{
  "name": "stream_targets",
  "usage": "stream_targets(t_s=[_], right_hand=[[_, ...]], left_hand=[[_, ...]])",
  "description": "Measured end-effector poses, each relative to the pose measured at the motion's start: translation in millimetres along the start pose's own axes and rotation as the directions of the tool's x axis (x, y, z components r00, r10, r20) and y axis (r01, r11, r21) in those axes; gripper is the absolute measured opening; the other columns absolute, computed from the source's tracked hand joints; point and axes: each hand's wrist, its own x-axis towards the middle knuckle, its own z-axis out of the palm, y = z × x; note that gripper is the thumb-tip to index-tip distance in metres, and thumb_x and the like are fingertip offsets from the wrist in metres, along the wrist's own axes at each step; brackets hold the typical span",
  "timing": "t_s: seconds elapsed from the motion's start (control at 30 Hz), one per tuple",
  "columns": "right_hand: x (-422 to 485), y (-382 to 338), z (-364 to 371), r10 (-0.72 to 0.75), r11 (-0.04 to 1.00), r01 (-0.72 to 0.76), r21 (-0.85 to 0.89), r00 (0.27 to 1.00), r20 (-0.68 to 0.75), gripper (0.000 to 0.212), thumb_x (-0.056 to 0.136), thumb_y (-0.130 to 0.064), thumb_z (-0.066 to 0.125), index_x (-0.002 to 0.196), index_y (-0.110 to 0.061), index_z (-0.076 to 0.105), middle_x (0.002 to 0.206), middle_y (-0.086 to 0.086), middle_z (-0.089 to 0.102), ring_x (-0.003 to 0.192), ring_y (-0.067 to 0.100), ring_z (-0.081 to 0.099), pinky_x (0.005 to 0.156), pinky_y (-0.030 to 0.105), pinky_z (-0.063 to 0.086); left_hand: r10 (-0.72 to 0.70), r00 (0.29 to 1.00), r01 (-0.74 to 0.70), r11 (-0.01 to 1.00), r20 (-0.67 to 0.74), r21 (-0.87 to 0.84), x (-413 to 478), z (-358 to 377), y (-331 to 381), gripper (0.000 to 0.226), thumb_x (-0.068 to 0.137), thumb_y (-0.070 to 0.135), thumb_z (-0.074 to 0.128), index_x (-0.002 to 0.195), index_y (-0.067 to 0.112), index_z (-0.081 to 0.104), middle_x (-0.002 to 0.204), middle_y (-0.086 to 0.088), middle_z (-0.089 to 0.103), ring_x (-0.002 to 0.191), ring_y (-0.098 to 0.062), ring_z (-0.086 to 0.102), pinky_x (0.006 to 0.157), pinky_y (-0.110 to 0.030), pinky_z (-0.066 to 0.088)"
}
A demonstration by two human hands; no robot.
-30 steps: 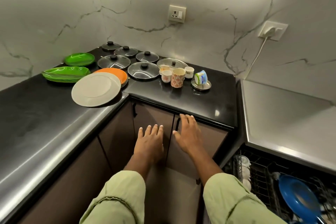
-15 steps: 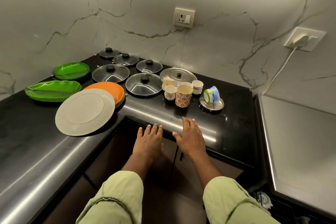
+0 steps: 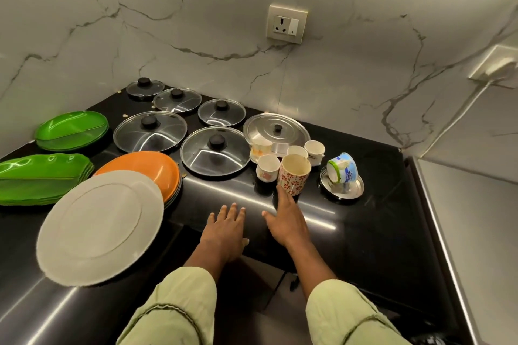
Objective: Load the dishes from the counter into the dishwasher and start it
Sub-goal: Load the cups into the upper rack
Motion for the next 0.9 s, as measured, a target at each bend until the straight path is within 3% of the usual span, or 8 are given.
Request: stream_targets(t_s=[0.17,0.37,0.47,0.6,0.7,0.9], right_hand=[[49.3,-18.2,22.1,0.136,0.971,-0.12,0.205,0.988,-0.068,0.089,0.086,-0.027,0.07,0.155,-0.032,0.014,0.159,-0.004,0.028,0.144,0.022,0.031,0.115,0.046,0.033],[89.2,-27.3,49.8,0.307,0.894,-0.229,0.385,0.939,-0.153,0.1,0.082,-0.016,0.076,0.157,-0.025,0.011,0.161,0.001,0.023,0.146,0.023,0.026,0.117,0.04,0.028],[96.6,-26.1,62.9,0.368,0.858,-0.249,0.449,0.908,-0.201,0.1,0.079,-0.014,0.077,0.155,-0.03,0.014,0.153,0.003,0.037,0.134,0.026,0.045,0.108,0.047,0.043],[102.6,-26.0,64.6,0.424,0.844,-0.244,0.477,0.849,-0.316,0.07,0.079,-0.014,0.077,0.14,-0.02,0.045,0.124,0.004,0.059,0.114,0.022,0.058,0.092,0.035,0.049],[101.1,-30.5,64.0,0.435,0.857,-0.244,0.453,0.815,-0.382,0.054,0.078,-0.025,0.08,0.123,-0.017,0.051,0.12,0.004,0.06,0.112,0.023,0.057,0.082,0.029,0.042],[109.0,-41.7,65.8,0.424,0.882,-0.274,0.383,0.815,-0.395,0.092,0.074,-0.04,0.082,0.147,-0.024,0.029,0.142,0.004,0.05,0.129,0.027,0.048,0.098,0.04,0.042]], left_hand=[[0.04,0.987,-0.034,0.999,0.158,-0.036,46.7,-16.4,-35.0,0.094,0.095,0.043,0.06,0.159,0.018,-0.006,0.165,-0.009,-0.012,0.152,-0.032,-0.007,0.121,-0.056,0.012],[0.086,0.95,-0.067,0.995,0.299,-0.072,74.4,-30.5,-39.4,0.111,0.087,0.038,0.073,0.158,0.015,-0.01,0.163,-0.008,-0.022,0.15,-0.036,-0.014,0.118,-0.064,0.011],[0.086,0.941,-0.067,0.995,0.328,-0.069,78.3,-30.9,-39.6,0.112,0.086,0.039,0.074,0.158,0.015,-0.01,0.163,-0.008,-0.023,0.15,-0.037,-0.014,0.118,-0.064,0.012],[0.083,0.935,-0.067,0.996,0.346,-0.058,82.0,-29.8,-39.9,0.114,0.086,0.04,0.074,0.158,0.015,-0.011,0.163,-0.009,-0.023,0.15,-0.038,-0.014,0.117,-0.065,0.013],[0.074,0.932,-0.06,0.997,0.355,-0.051,83.3,-29.0,-38.5,0.115,0.086,0.04,0.074,0.157,0.014,-0.012,0.162,-0.009,-0.024,0.149,-0.038,-0.015,0.117,-0.066,0.012],[0.066,0.929,-0.054,0.998,0.364,-0.044,85.4,-25.9,-38.3,0.116,0.085,0.04,0.074,0.157,0.014,-0.013,0.162,-0.01,-0.025,0.149,-0.039,-0.016,0.116,-0.066,0.011]])
